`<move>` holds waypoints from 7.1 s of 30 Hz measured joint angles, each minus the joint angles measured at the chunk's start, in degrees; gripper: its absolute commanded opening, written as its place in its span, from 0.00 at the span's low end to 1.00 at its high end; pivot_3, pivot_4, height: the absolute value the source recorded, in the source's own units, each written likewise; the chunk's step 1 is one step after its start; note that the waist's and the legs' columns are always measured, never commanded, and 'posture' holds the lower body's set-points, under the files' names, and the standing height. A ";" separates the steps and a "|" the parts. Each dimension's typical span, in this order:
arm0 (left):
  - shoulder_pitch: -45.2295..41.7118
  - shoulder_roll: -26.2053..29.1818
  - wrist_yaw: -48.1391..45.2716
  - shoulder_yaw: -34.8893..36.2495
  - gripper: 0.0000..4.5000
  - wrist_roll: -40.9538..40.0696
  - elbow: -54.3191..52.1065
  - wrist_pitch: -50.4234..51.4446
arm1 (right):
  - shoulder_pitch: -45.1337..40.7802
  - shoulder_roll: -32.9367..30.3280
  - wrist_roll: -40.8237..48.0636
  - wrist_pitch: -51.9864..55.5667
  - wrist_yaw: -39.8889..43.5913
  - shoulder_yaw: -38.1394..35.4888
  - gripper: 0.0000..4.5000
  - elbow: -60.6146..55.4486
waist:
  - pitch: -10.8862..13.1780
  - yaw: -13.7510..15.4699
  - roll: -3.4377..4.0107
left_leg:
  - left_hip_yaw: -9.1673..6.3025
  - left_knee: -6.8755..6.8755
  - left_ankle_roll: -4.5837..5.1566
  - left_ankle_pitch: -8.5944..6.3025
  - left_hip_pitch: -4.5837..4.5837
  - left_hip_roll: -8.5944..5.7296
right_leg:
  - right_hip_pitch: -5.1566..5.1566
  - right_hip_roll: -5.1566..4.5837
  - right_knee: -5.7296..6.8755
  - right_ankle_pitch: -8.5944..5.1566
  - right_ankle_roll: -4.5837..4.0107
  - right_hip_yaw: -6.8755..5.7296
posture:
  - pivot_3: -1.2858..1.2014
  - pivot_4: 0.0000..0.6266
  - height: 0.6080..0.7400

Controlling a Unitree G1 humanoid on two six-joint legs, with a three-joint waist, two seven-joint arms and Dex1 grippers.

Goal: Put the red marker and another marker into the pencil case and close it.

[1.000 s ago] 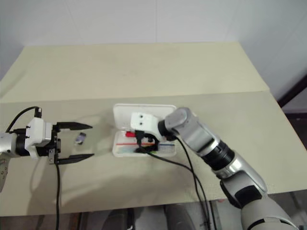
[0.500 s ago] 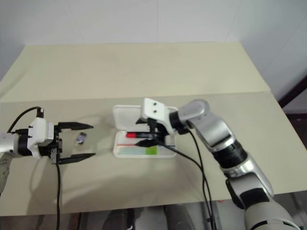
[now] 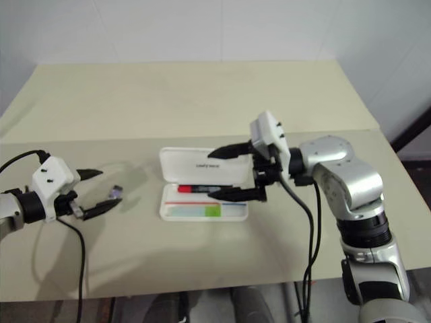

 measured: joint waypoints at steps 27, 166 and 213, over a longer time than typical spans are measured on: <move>-16.35 -12.38 25.03 -7.97 0.91 2.94 -3.55 41.55 | 2.63 -3.14 -0.85 -6.17 -4.25 -1.27 1.00 0.96 | -0.04 -0.01 -0.07 | -0.08 0.04 -0.05 0.02 0.05 -0.08 | 0.09 0.00 0.01 0.04 0.07 0.03 | 0.52 0.24 1.00; -29.83 -9.56 -25.04 -13.04 0.00 -6.43 15.62 -15.41 | 17.76 -12.31 5.52 -13.30 -9.66 -12.10 1.00 -4.25 | -0.04 3.08 -0.05 | -0.04 0.17 0.04 0.08 0.06 -0.12 | 0.19 0.02 -0.01 0.10 0.22 0.13 | 0.52 0.24 1.00; -34.89 -16.51 -32.64 -23.33 0.00 -0.29 35.85 -27.86 | 19.06 -10.80 9.16 -10.34 -10.08 -14.62 1.00 -8.12 | -0.04 3.13 -0.05 | 0.01 0.18 0.03 0.08 0.04 -0.12 | 0.15 0.02 0.02 0.11 0.23 0.14 | 0.52 0.24 1.00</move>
